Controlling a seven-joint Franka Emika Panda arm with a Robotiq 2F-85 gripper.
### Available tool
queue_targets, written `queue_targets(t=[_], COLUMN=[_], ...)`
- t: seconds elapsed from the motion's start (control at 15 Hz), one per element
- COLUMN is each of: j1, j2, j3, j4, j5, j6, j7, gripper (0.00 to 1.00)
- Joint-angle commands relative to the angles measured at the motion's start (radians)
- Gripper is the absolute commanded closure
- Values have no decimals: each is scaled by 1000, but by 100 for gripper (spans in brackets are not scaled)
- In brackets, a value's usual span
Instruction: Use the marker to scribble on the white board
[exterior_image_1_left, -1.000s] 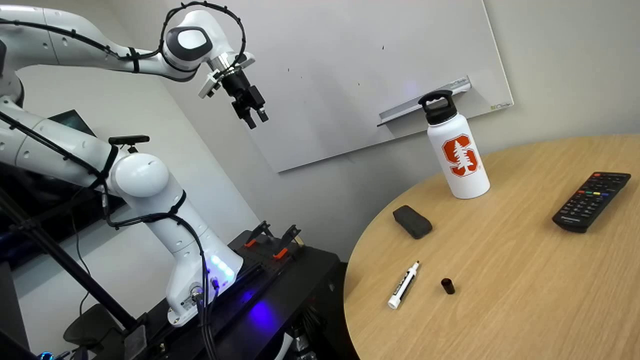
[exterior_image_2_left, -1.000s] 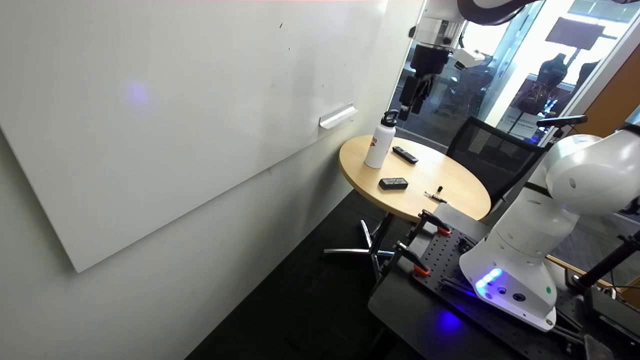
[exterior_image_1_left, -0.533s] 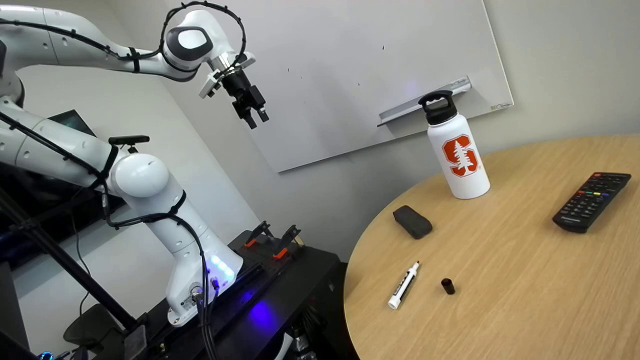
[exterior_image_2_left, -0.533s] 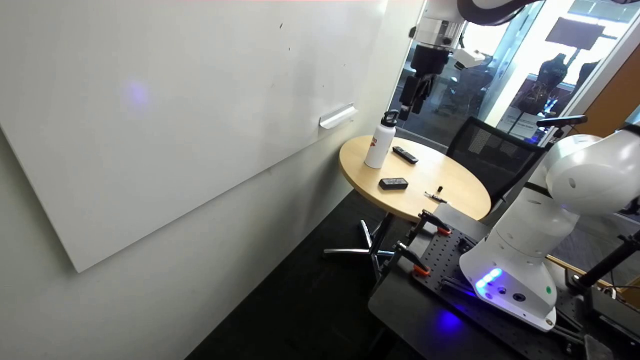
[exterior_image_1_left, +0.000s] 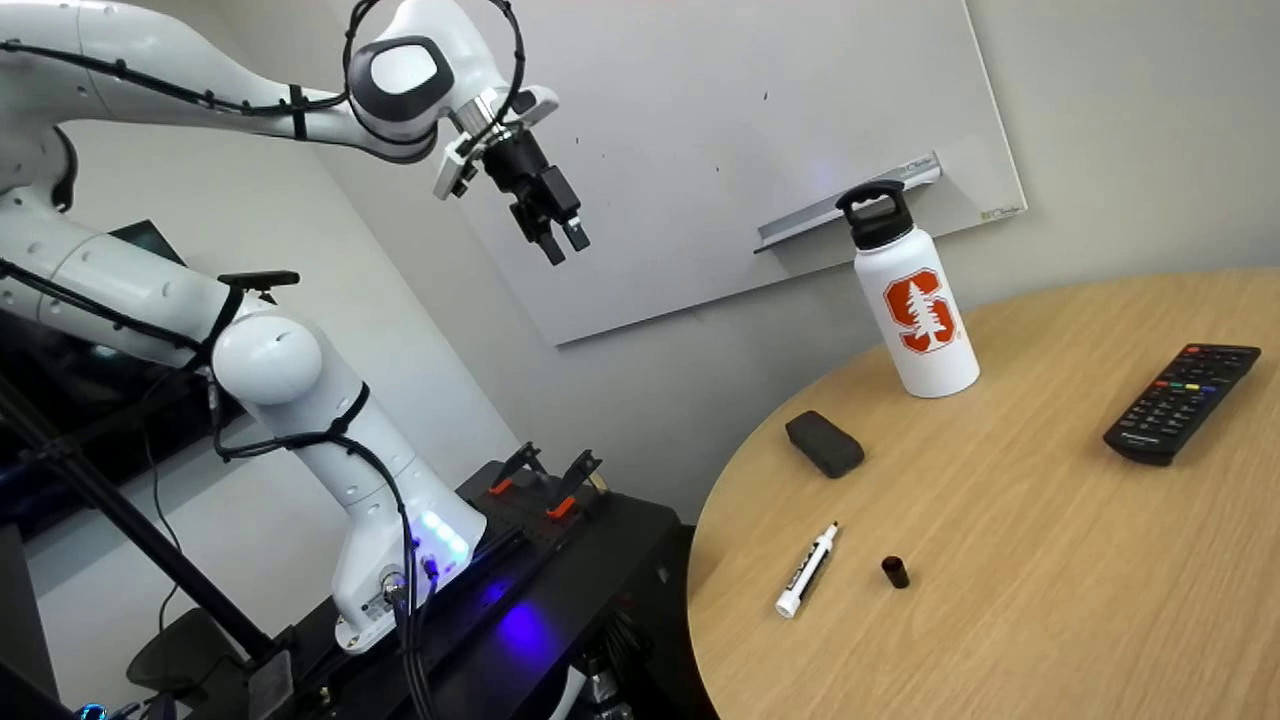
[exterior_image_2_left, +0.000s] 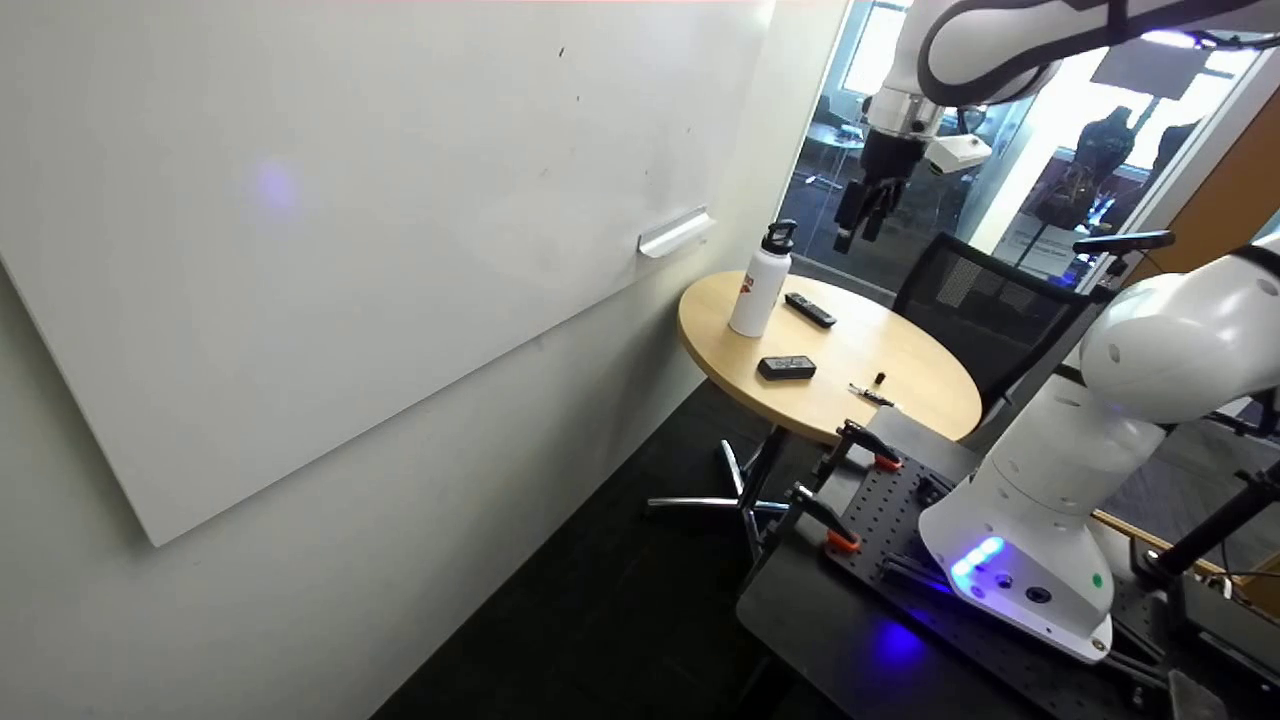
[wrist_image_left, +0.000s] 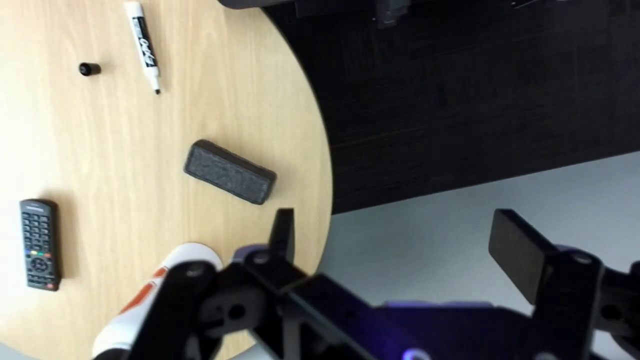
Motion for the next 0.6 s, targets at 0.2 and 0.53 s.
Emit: queue_targets(t=[0.2, 0.53], j1=[-149, -165], j2=[174, 183], j3=[-170, -172], j4=[-33, -38], j5=[-97, -78], j6=[211, 206], j7=[-148, -154], gripper=[0, 0])
